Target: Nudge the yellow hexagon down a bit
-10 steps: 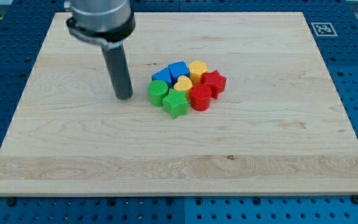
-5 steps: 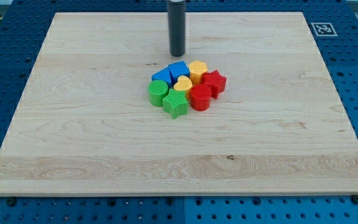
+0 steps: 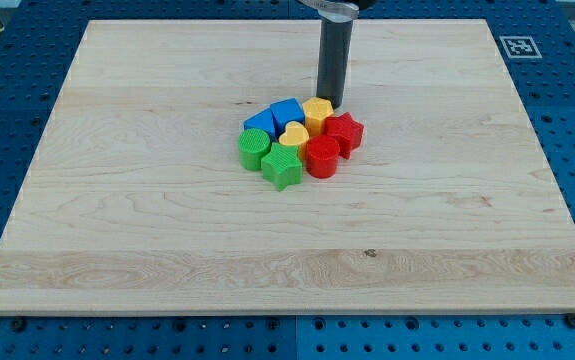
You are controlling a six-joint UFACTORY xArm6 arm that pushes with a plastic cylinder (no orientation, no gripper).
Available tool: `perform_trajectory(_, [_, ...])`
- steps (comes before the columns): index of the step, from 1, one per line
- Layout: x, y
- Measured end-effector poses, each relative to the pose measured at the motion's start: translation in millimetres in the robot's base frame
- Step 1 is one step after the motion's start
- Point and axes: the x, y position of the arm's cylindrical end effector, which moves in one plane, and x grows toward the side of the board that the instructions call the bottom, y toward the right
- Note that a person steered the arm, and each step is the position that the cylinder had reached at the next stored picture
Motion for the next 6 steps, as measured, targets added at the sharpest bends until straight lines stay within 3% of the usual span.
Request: perform_trajectory(6, [2.7, -17.5])
